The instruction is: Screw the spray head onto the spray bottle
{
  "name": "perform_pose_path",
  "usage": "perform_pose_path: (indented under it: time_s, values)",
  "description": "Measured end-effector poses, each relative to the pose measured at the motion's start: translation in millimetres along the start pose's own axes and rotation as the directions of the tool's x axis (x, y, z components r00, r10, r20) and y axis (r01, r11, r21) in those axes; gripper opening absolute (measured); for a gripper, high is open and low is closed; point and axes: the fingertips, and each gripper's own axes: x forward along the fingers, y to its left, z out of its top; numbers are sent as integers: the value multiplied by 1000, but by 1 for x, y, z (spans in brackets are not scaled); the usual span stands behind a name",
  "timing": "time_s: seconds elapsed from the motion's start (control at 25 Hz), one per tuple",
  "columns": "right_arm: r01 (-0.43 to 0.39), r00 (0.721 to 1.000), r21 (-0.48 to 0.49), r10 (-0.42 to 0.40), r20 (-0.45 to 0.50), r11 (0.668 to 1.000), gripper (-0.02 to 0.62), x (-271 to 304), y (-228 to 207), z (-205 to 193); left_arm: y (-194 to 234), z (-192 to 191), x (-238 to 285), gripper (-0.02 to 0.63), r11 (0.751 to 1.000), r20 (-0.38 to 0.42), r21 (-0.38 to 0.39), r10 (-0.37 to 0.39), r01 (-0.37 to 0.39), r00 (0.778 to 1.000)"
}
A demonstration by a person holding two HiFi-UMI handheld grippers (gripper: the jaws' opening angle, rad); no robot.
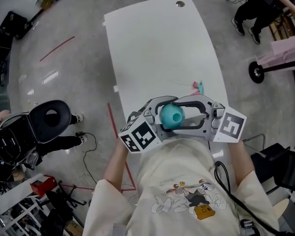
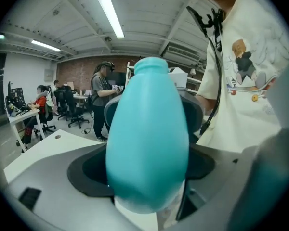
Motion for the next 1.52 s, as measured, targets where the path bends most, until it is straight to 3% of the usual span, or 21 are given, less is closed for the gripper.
perform_pose_path:
  time_s: [0.08,0.2,0.28,0.56,0.72,0.8,0.88,0.92,0.96,1.0,1.04,1.08,1.12,1.16,1.2,1.24,1.28,1.36,1.44,1.52]
  values:
    - [-17,998,46,15,61,999,282,-15,6,11,-9,22,-7,423,999,117,24,22,-25,993]
    - [-79,981,85,62,185,993,282,-38,19,35,-25,58,-24,423,997,296,21,64,-74,953]
    - [-96,970,96,71,234,991,282,-43,23,46,-30,67,-29,425,996,351,-7,89,-93,932]
    - [-96,973,64,80,218,993,281,-37,27,55,-28,66,-21,425,992,361,-31,127,-124,924]
    - [-81,982,66,69,174,994,282,-35,26,51,-24,64,-25,425,986,346,-7,156,-164,925]
    - [-13,992,74,3,126,997,282,-39,16,44,-15,55,-29,425,975,313,7,208,-221,927]
    - [158,979,170,-177,102,973,282,-57,-17,28,1,44,-37,425,950,282,12,297,-313,912]
    - [275,945,282,-313,99,919,282,-72,-42,15,9,38,-41,425,932,273,14,344,-362,898]
    - [368,889,436,-448,91,821,282,-89,-68,-4,16,33,-46,425,916,268,11,384,-401,884]
    - [402,827,616,-558,74,678,282,-106,-91,-29,21,29,-50,425,904,267,3,411,-427,872]
    - [367,765,788,-642,46,494,282,-120,-110,-59,24,25,-52,425,897,267,-11,429,-443,863]
    - [272,707,919,-707,9,284,282,-130,-123,-92,27,21,-54,425,892,266,-25,441,-451,857]
    - [149,654,985,-755,-35,83,282,-135,-132,-122,29,18,-54,425,890,265,-33,447,-455,854]
    - [42,611,996,-787,-87,-78,282,-135,-139,-149,31,16,-54,425,889,264,-35,449,-457,854]
    - [-22,573,979,-805,-155,-203,282,-134,-144,-173,34,14,-54,425,890,266,-35,447,-455,854]
    - [-46,537,950,-810,-236,-308,282,-133,-150,-194,38,13,-55,425,892,269,-38,444,-451,855]
    - [-52,499,916,-804,-322,-399,282,-132,-157,-211,42,13,-55,425,894,271,-41,440,-446,856]
    - [-54,435,841,-770,-466,-539,282,-134,-171,-241,47,12,-55,425,899,268,-46,431,-435,862]
    - [-94,403,770,-731,-550,-631,281,-134,-178,-269,44,6,-53,425,902,259,-48,427,-429,867]
    - [-170,381,715,-714,-587,-678,281,-131,-180,-287,40,-2,-52,425,904,260,-59,424,-424,867]
